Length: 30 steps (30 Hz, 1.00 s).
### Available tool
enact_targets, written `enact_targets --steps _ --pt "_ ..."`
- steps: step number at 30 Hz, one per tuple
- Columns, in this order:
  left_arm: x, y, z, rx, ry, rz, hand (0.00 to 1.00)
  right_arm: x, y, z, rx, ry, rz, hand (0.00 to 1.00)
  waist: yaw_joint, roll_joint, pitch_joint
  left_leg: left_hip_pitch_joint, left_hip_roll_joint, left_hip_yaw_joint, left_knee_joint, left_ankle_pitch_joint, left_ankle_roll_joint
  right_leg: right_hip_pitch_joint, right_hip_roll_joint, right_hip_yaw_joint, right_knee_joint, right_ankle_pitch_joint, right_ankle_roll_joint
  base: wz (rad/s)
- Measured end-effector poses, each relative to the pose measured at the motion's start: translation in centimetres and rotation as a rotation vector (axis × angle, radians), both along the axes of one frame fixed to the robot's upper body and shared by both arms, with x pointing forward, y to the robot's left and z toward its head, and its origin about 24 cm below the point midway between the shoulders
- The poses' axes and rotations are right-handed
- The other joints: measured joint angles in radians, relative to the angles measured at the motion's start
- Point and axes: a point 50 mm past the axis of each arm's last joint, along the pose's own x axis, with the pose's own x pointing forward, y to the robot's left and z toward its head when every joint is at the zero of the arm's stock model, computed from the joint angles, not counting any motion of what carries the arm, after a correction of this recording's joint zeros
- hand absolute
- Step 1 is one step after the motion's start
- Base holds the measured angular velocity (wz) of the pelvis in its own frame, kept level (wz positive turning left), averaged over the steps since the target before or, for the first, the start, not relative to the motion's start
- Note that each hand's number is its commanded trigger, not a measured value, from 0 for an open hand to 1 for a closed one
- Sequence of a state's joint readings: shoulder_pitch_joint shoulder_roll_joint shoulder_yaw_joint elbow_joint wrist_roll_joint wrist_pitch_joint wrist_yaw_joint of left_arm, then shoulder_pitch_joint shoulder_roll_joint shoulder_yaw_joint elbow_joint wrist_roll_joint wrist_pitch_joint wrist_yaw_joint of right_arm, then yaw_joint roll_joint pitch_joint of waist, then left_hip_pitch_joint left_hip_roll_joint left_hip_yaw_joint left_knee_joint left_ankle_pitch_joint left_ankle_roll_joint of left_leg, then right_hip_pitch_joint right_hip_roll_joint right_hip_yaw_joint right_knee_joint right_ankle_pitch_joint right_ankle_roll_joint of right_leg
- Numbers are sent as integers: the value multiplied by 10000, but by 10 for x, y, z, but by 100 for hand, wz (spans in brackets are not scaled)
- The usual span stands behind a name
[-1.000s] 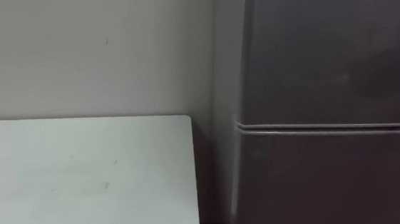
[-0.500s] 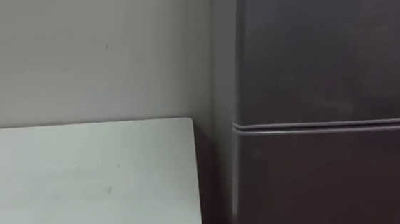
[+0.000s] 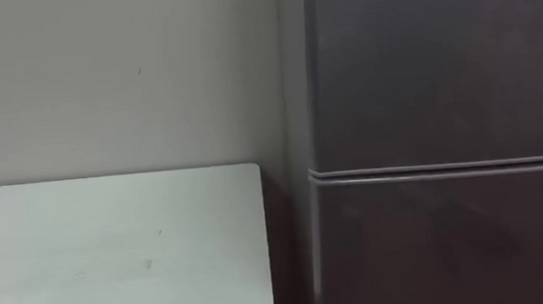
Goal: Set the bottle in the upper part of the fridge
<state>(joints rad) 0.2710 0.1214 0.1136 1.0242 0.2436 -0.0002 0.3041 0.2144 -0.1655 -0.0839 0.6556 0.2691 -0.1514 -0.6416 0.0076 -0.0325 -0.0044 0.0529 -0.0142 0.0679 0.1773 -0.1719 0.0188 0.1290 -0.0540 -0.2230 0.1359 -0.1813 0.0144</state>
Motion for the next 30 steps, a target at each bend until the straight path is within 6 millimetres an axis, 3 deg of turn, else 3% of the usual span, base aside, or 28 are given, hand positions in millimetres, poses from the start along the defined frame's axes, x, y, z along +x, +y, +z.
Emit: enact_targets --steps 4,8,17,30 --pt "-2 -4 -1 -172 -26 274 0 -17 9 -18 445 1126 353 0 -17 124 20 10 -11 -7 -38 -9 6 15 -8 4 0 -10 15 0" --pt "8 -11 -3 -456 -406 290 0 -28 24 -32 883 2089 1814 0 -19 177 40 16 -20 -6 -37 -12 4 -8 -20 9 11 -91 22 0" --pt "18 -15 -2 -651 -972 126 0 -31 41 -48 2355 3105 3983 0 18 133 53 29 -48 -36 -107 -17 0 2 -28 -23 -14 -97 25 0" --pt "19 -18 -3 -1123 -867 -43 0 -49 53 -63 4599 4118 4873 0 48 137 60 -119 -170 -170 -91 -82 85 -19 -152 -273 -17 -165 129 3"
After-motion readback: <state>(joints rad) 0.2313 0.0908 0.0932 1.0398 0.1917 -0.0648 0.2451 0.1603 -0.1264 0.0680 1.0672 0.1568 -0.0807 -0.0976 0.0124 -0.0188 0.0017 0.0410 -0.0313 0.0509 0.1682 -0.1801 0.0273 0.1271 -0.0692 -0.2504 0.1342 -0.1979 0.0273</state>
